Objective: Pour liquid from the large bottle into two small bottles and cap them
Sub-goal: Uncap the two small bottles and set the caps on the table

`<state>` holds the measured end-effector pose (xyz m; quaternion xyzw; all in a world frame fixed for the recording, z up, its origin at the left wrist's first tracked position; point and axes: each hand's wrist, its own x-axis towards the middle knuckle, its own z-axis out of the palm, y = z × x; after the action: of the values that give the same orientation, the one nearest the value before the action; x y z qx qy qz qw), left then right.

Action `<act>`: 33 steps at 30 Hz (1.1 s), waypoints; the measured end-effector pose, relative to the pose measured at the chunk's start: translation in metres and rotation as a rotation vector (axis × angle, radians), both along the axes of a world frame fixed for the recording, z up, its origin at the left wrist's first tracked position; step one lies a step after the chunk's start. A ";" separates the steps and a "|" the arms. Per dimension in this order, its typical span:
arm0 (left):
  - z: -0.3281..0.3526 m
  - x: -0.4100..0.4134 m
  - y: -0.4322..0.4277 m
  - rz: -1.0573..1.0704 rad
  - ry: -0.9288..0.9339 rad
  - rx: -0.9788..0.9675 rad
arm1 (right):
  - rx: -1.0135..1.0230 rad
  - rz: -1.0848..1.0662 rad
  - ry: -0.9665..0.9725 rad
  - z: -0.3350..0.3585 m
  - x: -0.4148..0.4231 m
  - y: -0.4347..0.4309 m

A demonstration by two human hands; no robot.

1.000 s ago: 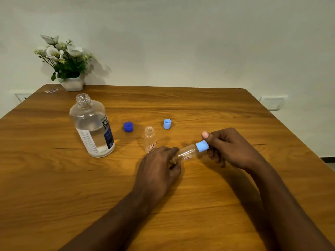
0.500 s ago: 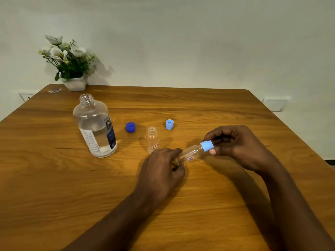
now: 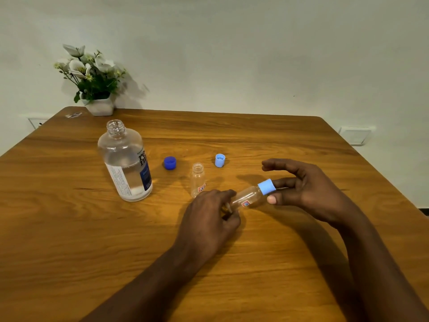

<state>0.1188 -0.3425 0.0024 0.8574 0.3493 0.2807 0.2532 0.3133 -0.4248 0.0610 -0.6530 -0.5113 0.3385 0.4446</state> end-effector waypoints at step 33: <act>-0.002 -0.001 -0.003 -0.025 0.017 0.013 | 0.034 -0.015 0.033 -0.001 -0.010 0.005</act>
<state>0.1183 -0.3453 0.0000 0.8656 0.3389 0.2727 0.2481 0.3034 -0.4196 0.0599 -0.6435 -0.5047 0.3369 0.4666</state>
